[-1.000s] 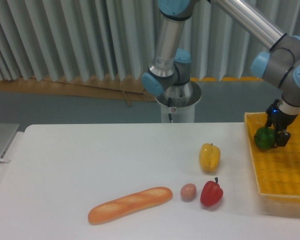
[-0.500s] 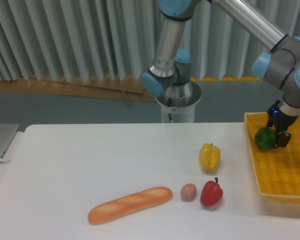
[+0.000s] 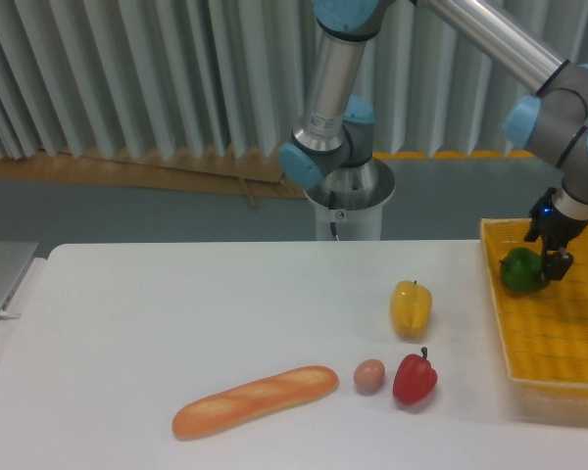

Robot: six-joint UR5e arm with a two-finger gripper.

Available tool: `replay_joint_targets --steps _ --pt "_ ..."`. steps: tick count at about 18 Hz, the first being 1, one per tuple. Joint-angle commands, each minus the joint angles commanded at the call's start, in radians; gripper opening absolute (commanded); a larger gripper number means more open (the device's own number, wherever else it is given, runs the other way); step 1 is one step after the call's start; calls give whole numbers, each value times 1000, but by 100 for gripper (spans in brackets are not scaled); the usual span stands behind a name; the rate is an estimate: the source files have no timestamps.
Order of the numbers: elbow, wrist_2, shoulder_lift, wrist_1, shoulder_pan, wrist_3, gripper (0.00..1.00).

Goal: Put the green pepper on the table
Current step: 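Hold the green pepper in the closed gripper inside the basket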

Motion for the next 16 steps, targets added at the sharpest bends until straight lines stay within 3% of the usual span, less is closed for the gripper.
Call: replay_joint_targets --steps 16 --pt "-14 -8 -11 28 -15 -38 100"
